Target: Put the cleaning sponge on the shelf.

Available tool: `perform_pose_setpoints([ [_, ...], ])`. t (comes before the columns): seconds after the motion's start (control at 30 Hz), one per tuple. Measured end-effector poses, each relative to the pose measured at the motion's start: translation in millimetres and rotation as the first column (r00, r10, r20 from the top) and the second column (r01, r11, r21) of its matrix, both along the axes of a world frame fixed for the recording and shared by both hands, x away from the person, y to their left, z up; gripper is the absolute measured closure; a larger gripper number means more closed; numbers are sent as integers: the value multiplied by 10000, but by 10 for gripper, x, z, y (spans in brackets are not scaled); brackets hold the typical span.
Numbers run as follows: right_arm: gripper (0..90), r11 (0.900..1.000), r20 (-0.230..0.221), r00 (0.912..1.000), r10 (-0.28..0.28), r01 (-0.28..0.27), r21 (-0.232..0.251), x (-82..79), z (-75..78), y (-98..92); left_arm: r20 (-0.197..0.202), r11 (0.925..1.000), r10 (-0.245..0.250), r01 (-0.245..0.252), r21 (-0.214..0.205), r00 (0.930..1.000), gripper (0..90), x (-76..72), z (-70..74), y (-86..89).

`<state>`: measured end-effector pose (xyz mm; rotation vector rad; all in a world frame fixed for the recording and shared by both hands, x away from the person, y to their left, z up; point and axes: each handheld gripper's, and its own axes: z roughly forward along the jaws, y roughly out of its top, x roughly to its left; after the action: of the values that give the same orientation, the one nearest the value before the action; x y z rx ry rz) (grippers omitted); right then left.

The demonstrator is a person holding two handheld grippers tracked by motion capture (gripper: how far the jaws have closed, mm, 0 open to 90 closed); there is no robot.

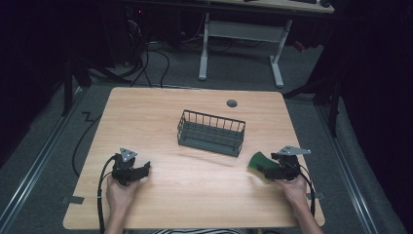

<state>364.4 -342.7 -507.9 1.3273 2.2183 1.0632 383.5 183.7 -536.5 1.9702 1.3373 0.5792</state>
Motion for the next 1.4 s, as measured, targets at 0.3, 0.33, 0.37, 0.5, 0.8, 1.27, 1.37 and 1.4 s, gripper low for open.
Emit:
perform_pose_setpoints([
  [0.3,164,9984,-308,9995,41,-59,-565,-1,-109,-12,-3,10000,16,-16,-2,10000,277,-2,0,-1],
  [0.33,167,9981,-292,9996,57,-75,-607,-5,-114,-9,-3,10000,18,-18,-12,10000,277,-2,0,-1],
  [0.37,170,9977,-305,9995,108,-128,-663,-9,-117,-5,3,10000,25,-25,-14,10000,277,-2,-1,-2],
  [0.5,187,9951,-305,9990,334,-361,-920,-10,-116,-14,2,10000,30,-30,-23,10000,276,-3,-1,-2],
  [0.8,246,9881,-44,9990,444,-446,-1472,-51,-137,-7,-3,10000,31,-31,-16,10000,280,-3,0,0],
  [1.27,262,9955,460,9988,163,-120,-935,-118,41,-69,3,10000,38,-38,-8,10000,280,-3,0,-1],
  [1.37,262,9968,574,9983,119,-72,-800,-123,101,-82,13,10000,49,-49,-12,10000,280,-3,-1,-3],
  [1.4,263,9968,627,9980,128,-78,-798,-125,124,-83,9,10000,44,-44,-13,10000,280,-3,-1,-2],
])
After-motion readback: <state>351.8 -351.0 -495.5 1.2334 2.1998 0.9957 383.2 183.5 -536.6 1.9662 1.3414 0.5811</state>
